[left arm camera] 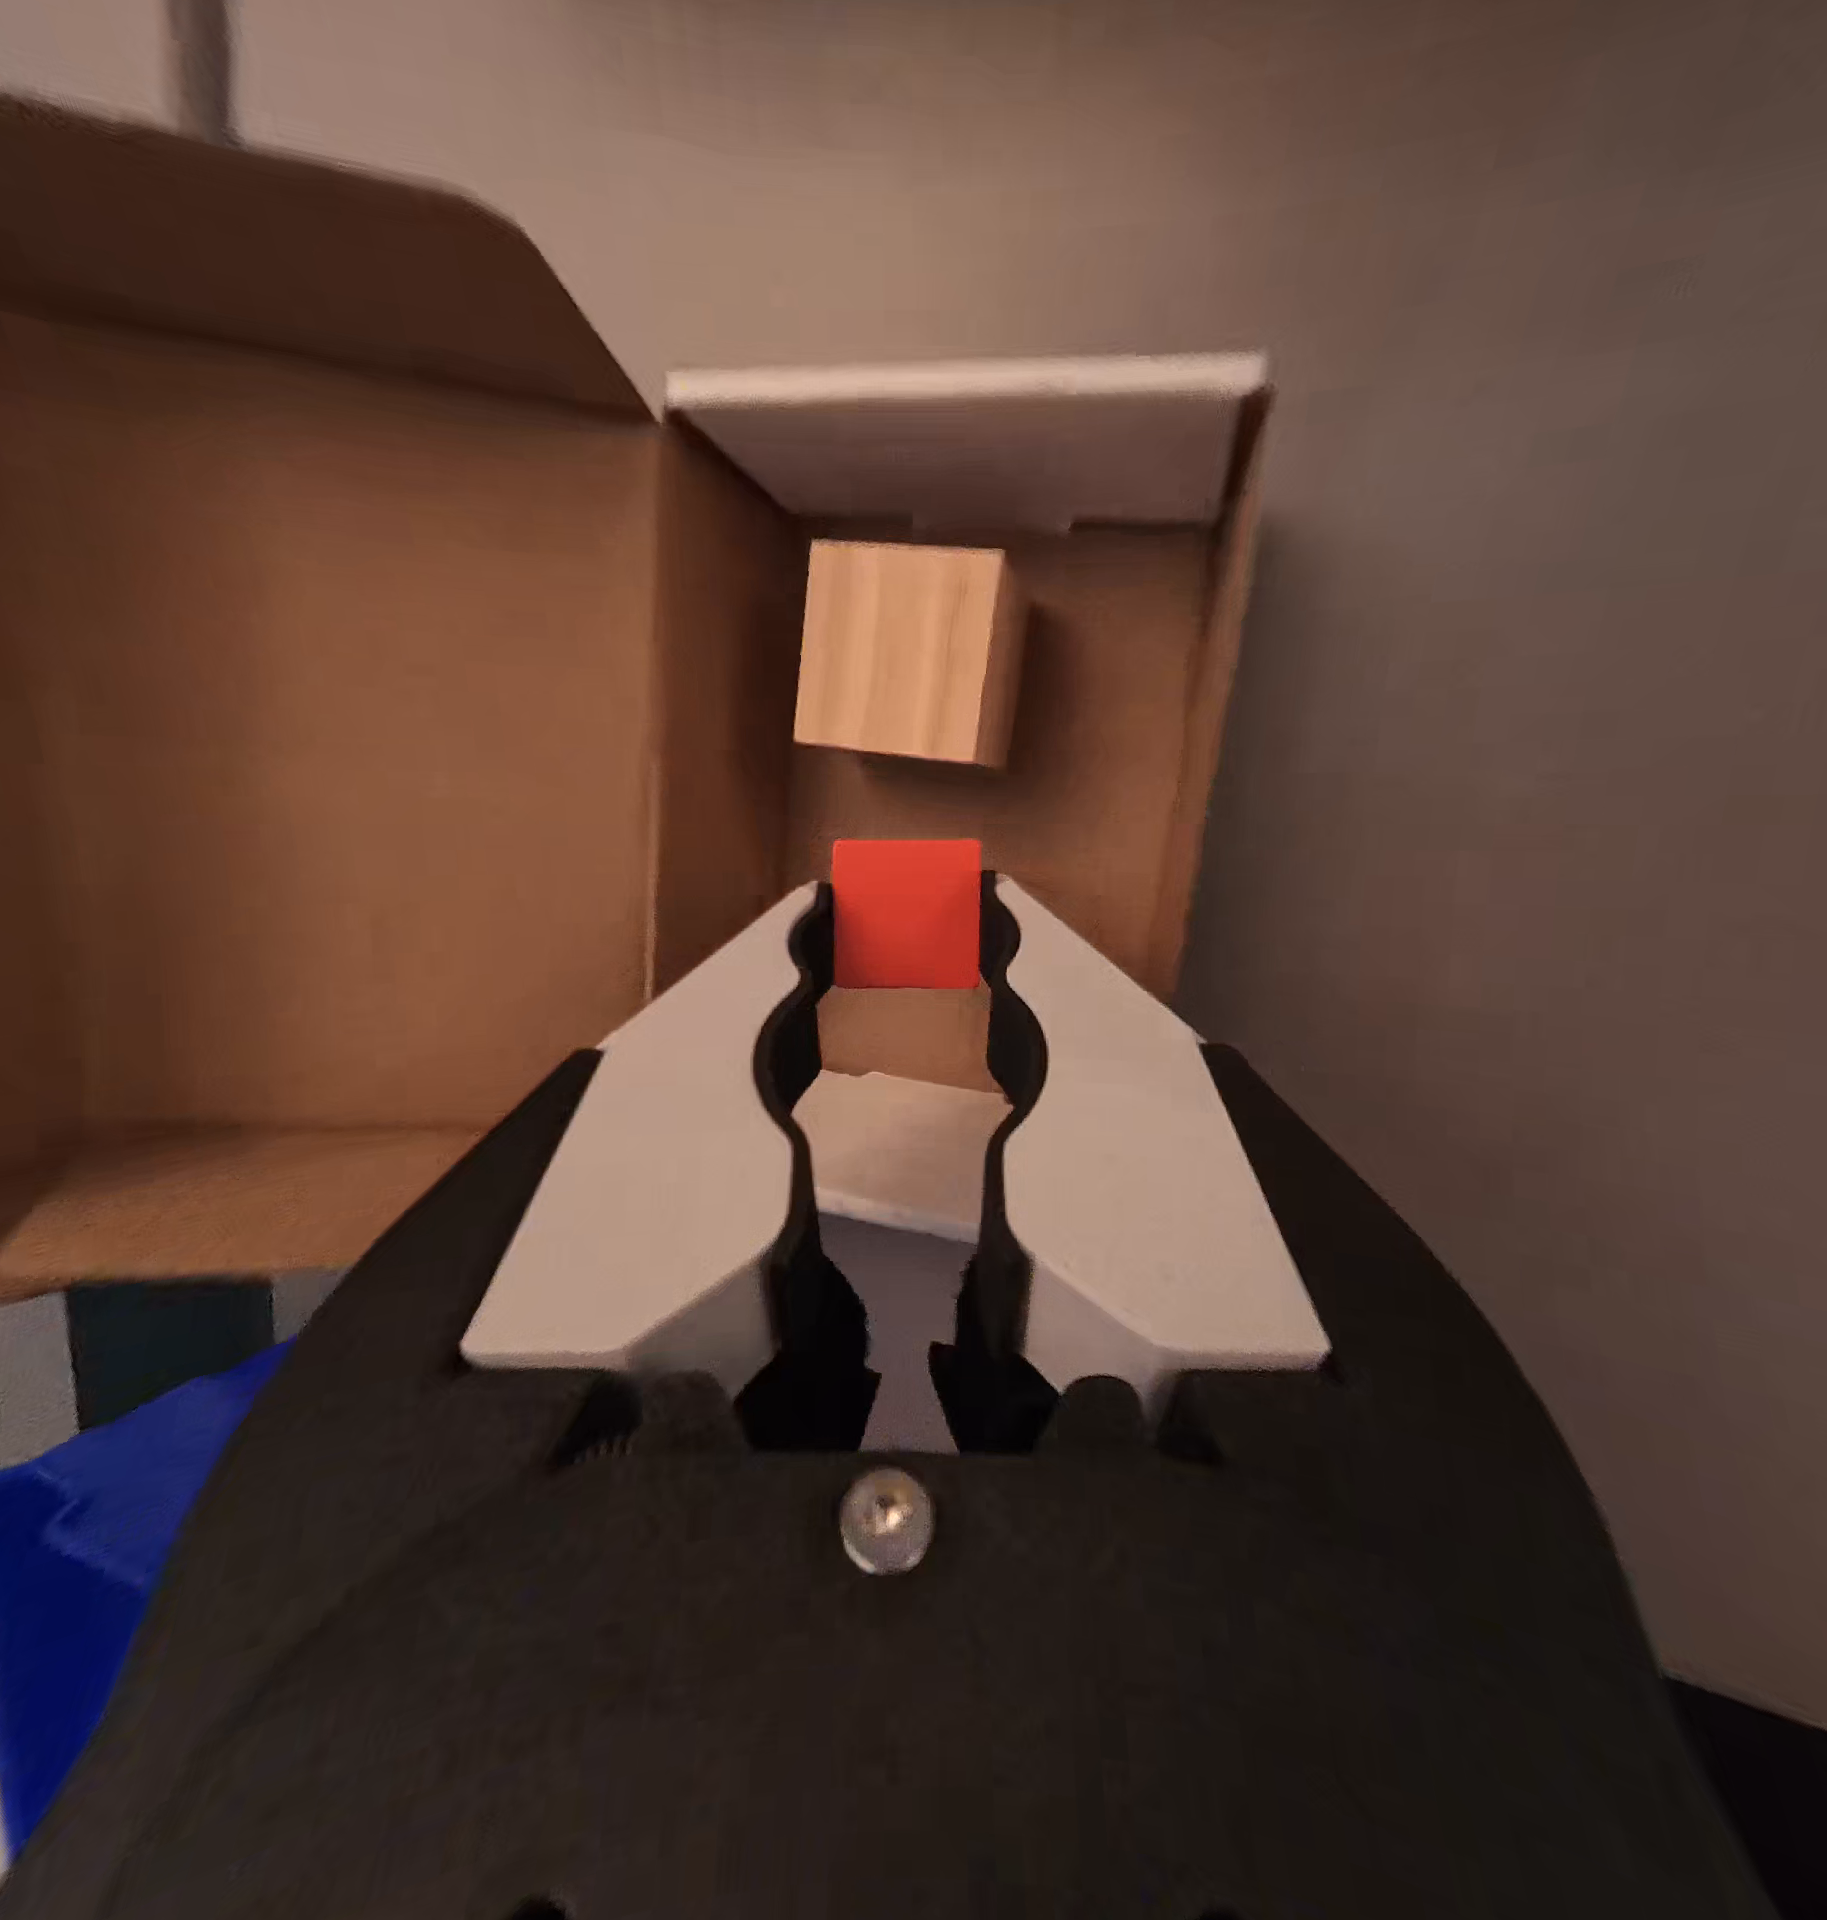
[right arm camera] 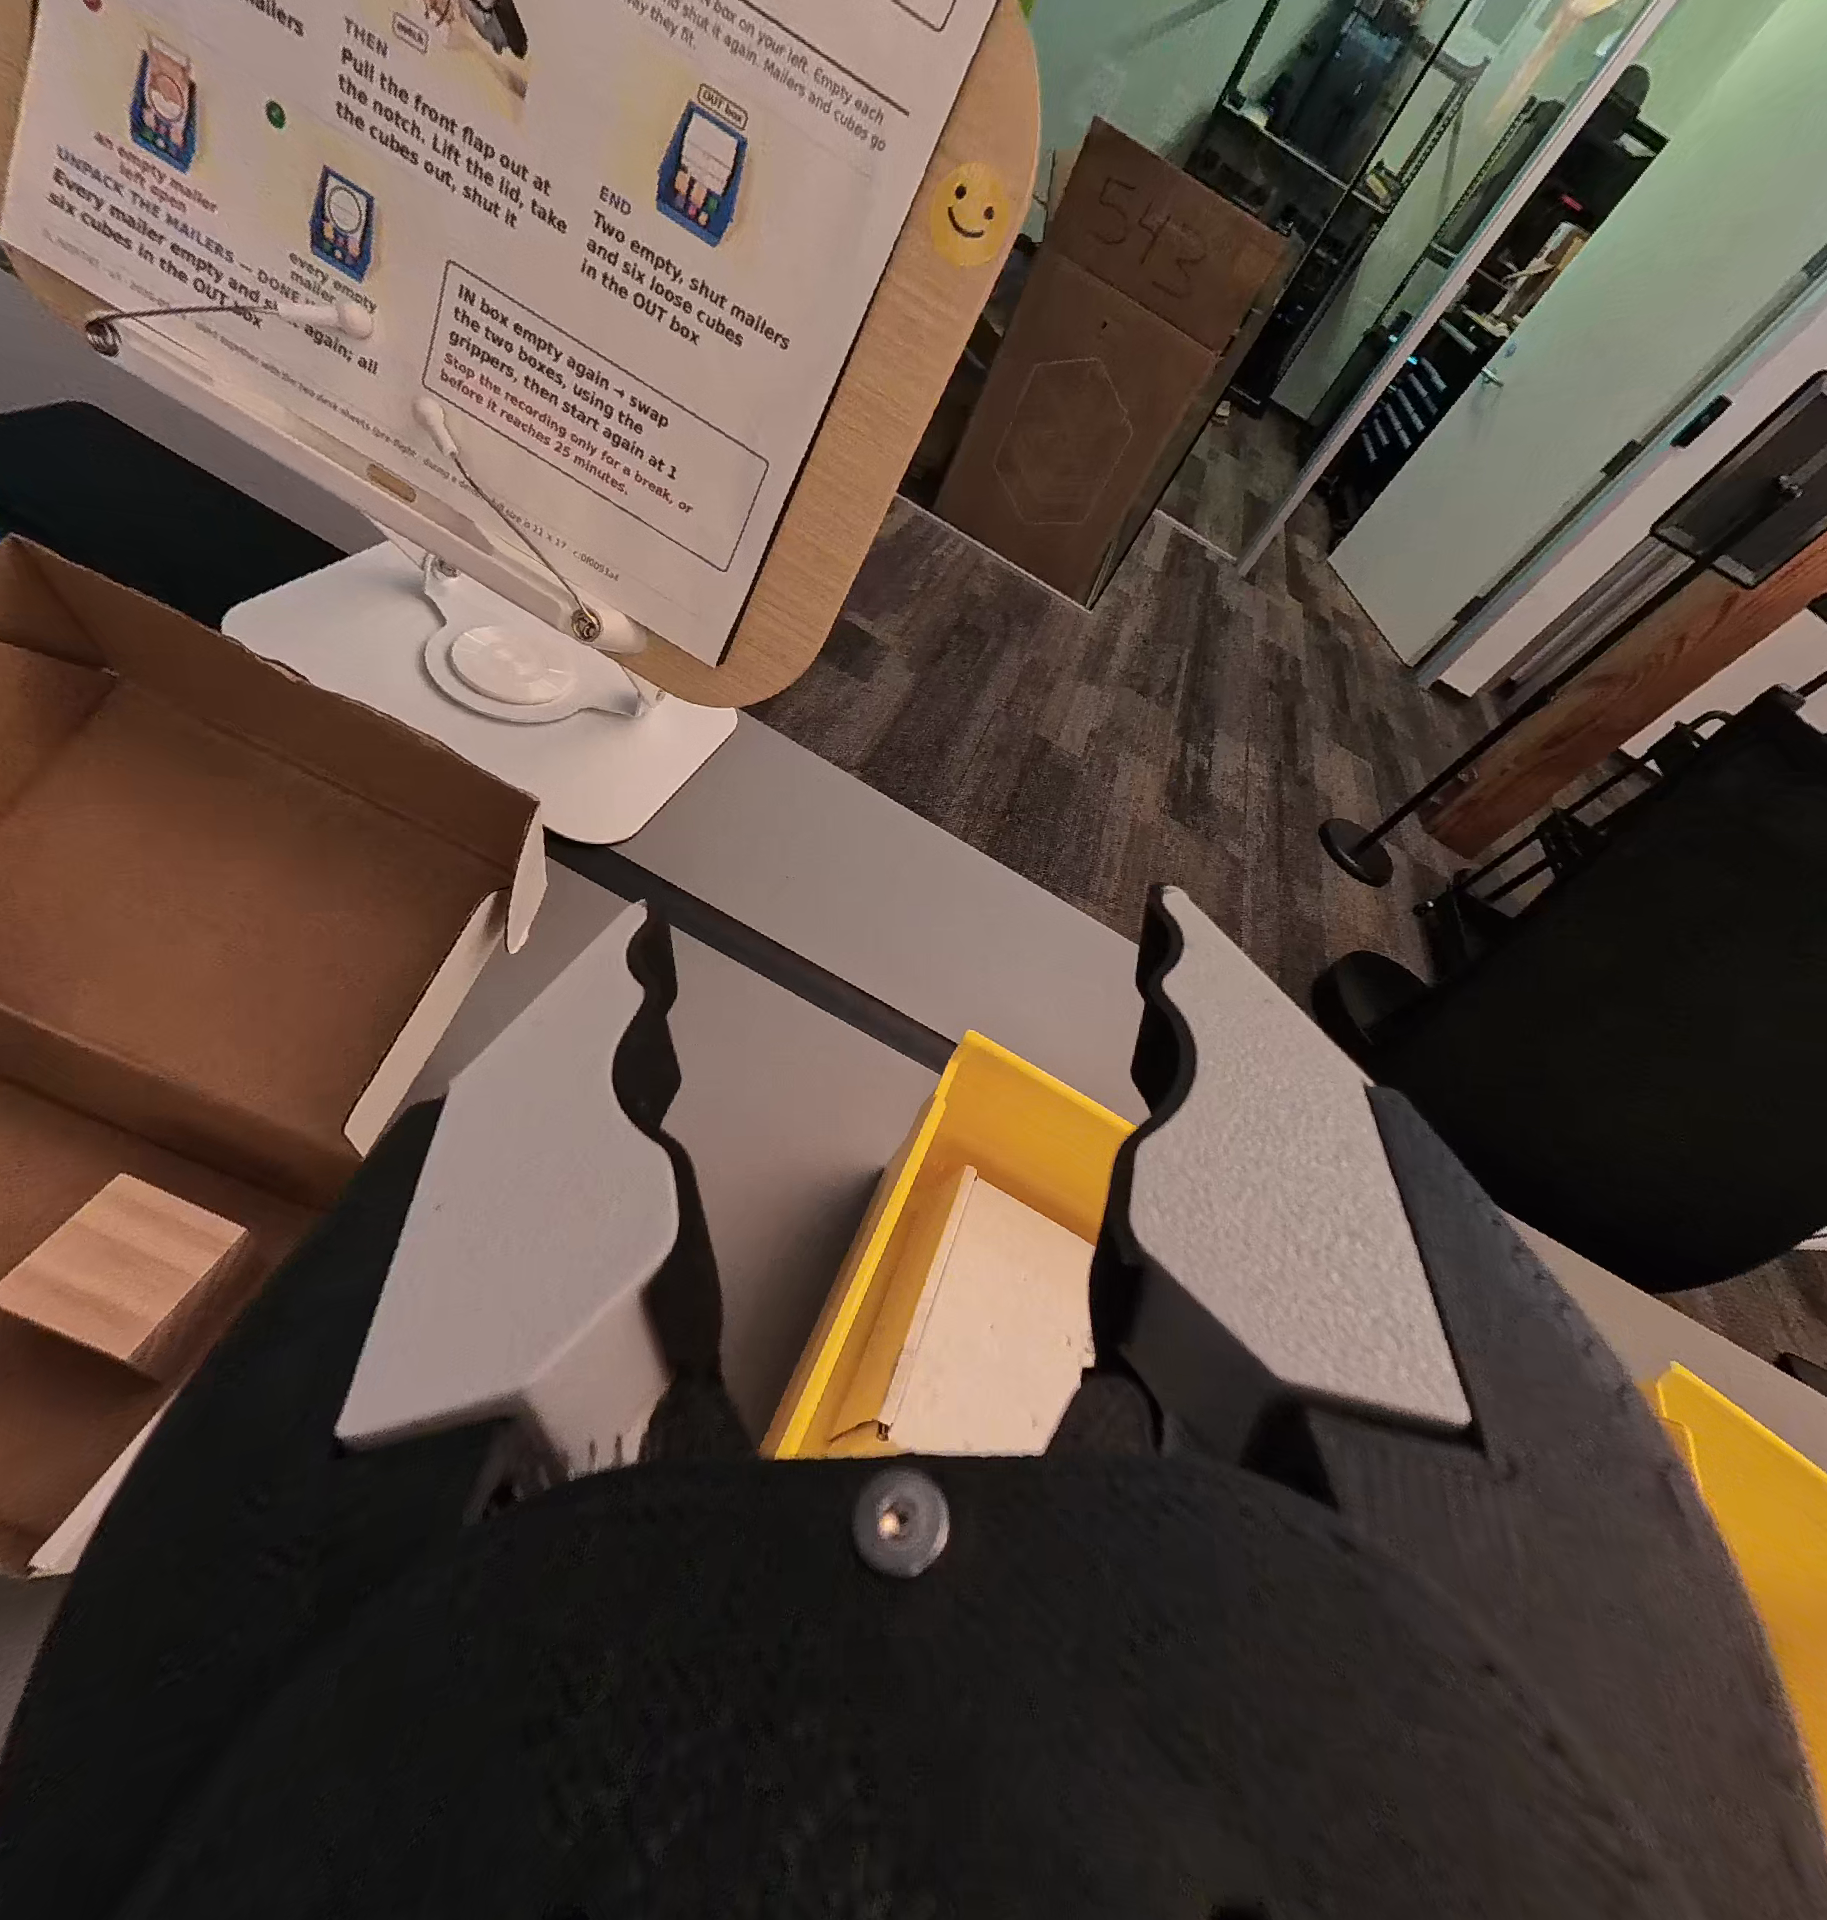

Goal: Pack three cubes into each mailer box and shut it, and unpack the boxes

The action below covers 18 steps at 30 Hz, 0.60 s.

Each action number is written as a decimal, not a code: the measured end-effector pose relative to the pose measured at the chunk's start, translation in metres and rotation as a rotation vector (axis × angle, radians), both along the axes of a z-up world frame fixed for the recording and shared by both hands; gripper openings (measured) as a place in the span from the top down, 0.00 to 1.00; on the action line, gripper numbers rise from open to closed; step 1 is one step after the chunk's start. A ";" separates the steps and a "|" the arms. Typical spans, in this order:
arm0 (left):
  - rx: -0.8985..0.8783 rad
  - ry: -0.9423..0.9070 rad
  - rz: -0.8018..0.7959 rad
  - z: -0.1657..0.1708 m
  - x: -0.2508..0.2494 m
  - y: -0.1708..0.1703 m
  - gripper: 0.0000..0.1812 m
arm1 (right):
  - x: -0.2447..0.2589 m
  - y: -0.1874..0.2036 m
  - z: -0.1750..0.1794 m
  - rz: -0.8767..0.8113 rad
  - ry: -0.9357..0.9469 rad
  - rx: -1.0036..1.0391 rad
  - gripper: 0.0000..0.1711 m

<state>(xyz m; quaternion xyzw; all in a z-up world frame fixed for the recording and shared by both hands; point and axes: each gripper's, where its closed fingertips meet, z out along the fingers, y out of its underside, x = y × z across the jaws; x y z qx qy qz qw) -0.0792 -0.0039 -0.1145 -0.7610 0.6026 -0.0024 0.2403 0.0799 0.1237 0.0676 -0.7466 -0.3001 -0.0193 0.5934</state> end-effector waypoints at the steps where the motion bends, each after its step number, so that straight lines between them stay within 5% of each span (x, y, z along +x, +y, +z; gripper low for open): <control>1: -0.003 0.033 0.011 -0.011 -0.002 0.004 0.86 | 0.000 0.000 0.000 0.002 0.003 -0.001 0.48; 15: -0.096 0.058 0.011 -0.047 0.004 0.009 0.85 | -0.009 -0.002 -0.003 0.030 0.006 -0.017 0.48; 18: -0.132 0.034 0.042 -0.043 0.002 0.006 0.65 | -0.010 -0.001 -0.005 0.033 -0.003 -0.019 0.48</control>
